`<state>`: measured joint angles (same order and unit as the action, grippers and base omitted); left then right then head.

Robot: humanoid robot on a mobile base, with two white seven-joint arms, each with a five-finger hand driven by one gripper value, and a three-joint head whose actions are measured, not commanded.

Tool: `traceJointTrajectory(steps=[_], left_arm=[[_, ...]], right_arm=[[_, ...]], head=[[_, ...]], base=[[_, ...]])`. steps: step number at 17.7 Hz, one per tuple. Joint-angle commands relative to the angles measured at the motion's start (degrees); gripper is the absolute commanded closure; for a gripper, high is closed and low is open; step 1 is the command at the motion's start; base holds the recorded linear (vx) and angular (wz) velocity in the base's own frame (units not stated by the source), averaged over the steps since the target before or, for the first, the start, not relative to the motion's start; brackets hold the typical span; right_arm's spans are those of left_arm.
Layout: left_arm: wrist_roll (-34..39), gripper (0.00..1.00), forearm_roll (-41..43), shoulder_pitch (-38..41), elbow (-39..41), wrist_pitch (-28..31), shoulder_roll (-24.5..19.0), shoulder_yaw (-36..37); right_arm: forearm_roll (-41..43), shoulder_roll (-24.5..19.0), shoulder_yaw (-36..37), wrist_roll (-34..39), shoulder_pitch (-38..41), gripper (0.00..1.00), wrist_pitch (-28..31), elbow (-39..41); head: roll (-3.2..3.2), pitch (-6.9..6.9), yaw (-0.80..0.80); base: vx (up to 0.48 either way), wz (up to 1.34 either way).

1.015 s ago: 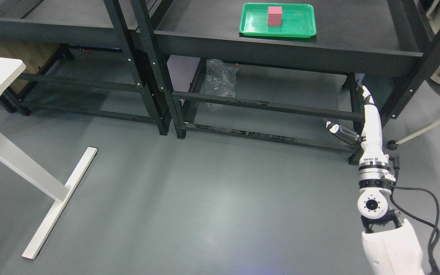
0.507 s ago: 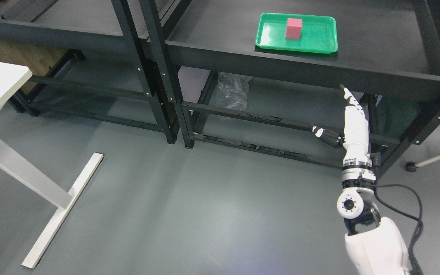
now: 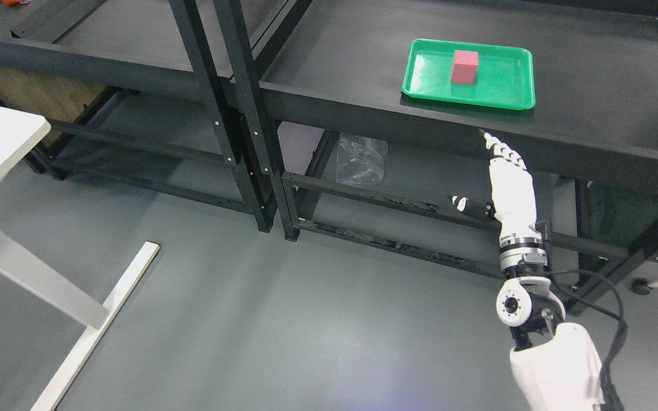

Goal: Pick pink block from left shelf to tray
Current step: 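Reach the right hand over the green tray toward the pink cube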

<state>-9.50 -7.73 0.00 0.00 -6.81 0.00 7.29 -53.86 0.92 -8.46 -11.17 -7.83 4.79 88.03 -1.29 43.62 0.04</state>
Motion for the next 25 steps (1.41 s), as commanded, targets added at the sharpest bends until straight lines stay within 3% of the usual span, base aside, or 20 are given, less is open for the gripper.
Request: traceJointTrajectory(steps=[1,4,8,25], left_arm=[[0.0,0.00,0.0,1.1,1.0,0.0,-1.0,0.0],[0.0,0.00,0.0,1.1,1.0,0.0,-1.0,0.0],[0.0,0.00,0.0,1.1,1.0,0.0,-1.0,0.0],[0.0,0.00,0.0,1.1,1.0,0.0,-1.0,0.0]], right_arm=[[-18.0,0.1,1.4,-14.9,-1.4,0.00,0.2,1.8],[-17.3,0.1,0.9,-14.9,-1.1,0.00,0.3,1.8],[-17.0,0.1,1.3,-0.9,-1.6,0.01,0.3,1.7],[-11.9,0.1,2.0,0.3,-1.7,0.01,0.3,0.7]], head=[[0.00,0.00,0.00],[0.00,0.00,0.00],[0.00,0.00,0.00],[0.00,0.00,0.00]], base=[[0.253,0.03],[0.235,0.00],[0.270,-0.04],[0.249,-0.07]])
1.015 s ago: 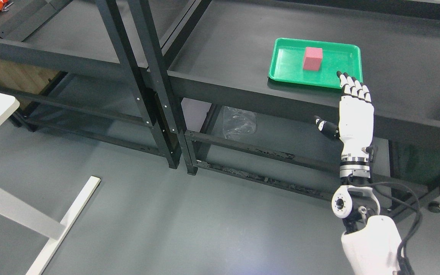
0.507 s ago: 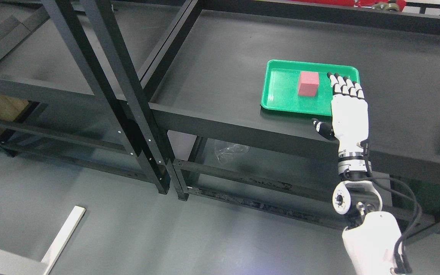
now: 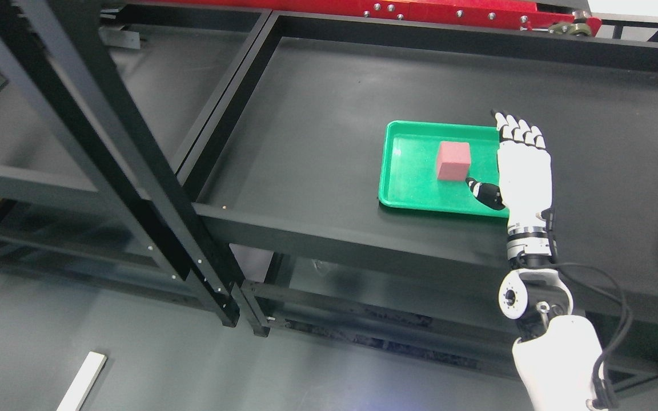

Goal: Pick pink block from left shelf to tray
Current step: 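Reach the right hand over the green tray toward the pink cube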

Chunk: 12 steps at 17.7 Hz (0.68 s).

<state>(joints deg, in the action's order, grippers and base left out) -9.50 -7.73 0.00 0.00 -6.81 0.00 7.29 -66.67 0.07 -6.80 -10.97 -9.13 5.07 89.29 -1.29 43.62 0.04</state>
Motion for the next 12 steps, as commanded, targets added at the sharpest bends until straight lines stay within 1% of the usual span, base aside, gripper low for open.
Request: traceJointTrajectory(steps=[1,6,8,10,12], left_arm=[[0.0,0.00,0.0,1.1,1.0,0.0,-1.0,0.0],[0.0,0.00,0.0,1.1,1.0,0.0,-1.0,0.0],[0.0,0.00,0.0,1.1,1.0,0.0,-1.0,0.0],[0.0,0.00,0.0,1.1,1.0,0.0,-1.0,0.0],[0.0,0.00,0.0,1.1,1.0,0.0,-1.0,0.0]], right_arm=[[0.9,0.9,0.3,0.1,-0.5,0.01,0.0,-0.7],[0.9,0.9,-0.1,0.4,-0.4,0.01,0.0,-0.8],[1.0,0.9,-0.3,3.0,-0.3,0.01,0.0,-0.8],[1.1,0.9,-0.4,7.3,-0.3,0.01,-0.1,-1.0],[1.1,0.9,-0.8,8.8,-0.3,0.01,-0.2,-1.3]], head=[[0.00,0.00,0.00],[0.00,0.00,0.00],[0.00,0.00,0.00],[0.00,0.00,0.00],[0.00,0.00,0.00]], base=[[0.225,-0.09],[0.216,-0.11],[0.154,-0.07],[0.148,-0.06],[0.109,-0.01]])
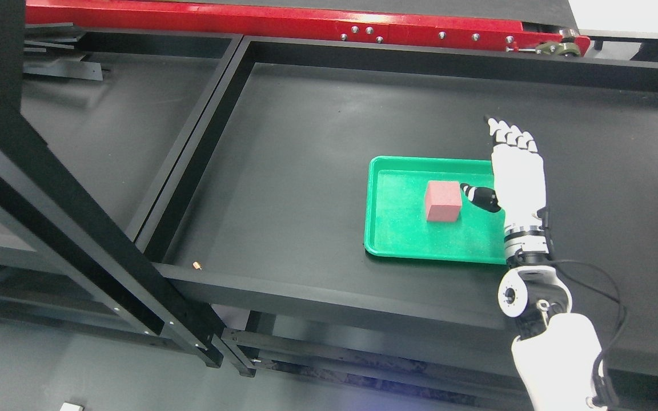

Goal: Pick pink block from left shelf to tray
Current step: 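Lower the right hand onto the pink cube and close fingers around it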

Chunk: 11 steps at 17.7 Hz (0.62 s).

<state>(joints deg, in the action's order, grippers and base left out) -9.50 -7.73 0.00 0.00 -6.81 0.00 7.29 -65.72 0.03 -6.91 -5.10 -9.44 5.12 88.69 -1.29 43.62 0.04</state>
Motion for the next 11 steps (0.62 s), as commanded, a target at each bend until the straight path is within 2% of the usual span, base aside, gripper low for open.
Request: traceJointTrajectory(steps=[1,5,11], left_arm=[[0.0,0.00,0.0,1.1,1.0,0.0,-1.0,0.0],[0.0,0.00,0.0,1.1,1.0,0.0,-1.0,0.0],[0.0,0.00,0.0,1.1,1.0,0.0,-1.0,0.0]], right_arm=[[0.1,1.0,-1.3,3.0,0.0,0.01,-0.4,-1.2],[0.1,1.0,-3.5,3.3,-0.1,0.01,-0.6,-3.4],[0.1,1.4,-4.9,11.6,-0.1,0.01,-1.5,-4.2]], head=[[0.00,0.00,0.00],[0.00,0.00,0.00],[0.00,0.00,0.00]], base=[[0.088,0.00],[0.068,0.00],[0.015,0.00]])
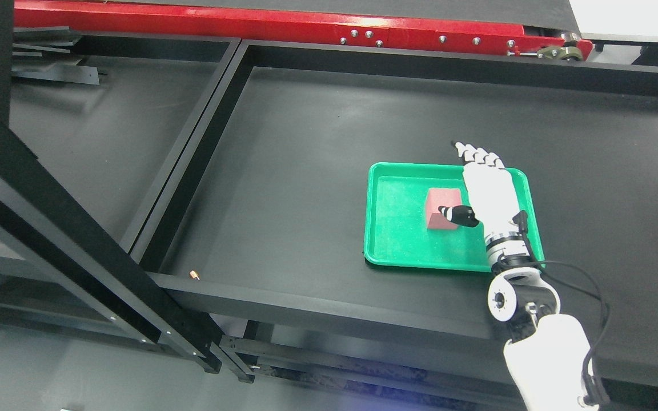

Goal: Pick pink block from left shelf to tray
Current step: 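Lower the right hand onto the pink cube and close fingers around it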

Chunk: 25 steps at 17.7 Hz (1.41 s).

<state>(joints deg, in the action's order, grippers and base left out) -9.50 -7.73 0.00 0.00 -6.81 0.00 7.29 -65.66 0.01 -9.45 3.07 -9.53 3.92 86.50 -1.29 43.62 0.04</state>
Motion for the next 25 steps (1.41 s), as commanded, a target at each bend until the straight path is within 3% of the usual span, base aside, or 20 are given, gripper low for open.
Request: traceJointTrajectory(steps=[1,4,25], left_arm=[[0.0,0.00,0.0,1.1,1.0,0.0,-1.0,0.0],[0.0,0.00,0.0,1.1,1.0,0.0,-1.0,0.0],[0.0,0.00,0.0,1.1,1.0,0.0,-1.0,0.0]], right_arm=[[0.0,1.4,-2.3,5.0,0.0,0.01,-0.4,-2.4],[0.0,1.3,-2.7,9.1,-0.1,0.01,-1.1,-4.1],[0.0,1.3,-4.3,12.1,-2.6,0.01,-1.1,-10.7]], head=[[0.00,0.00,0.00],[0.00,0.00,0.00],[0.00,0.00,0.00]], base=[[0.000,0.00],[0.000,0.00],[0.042,-0.04]])
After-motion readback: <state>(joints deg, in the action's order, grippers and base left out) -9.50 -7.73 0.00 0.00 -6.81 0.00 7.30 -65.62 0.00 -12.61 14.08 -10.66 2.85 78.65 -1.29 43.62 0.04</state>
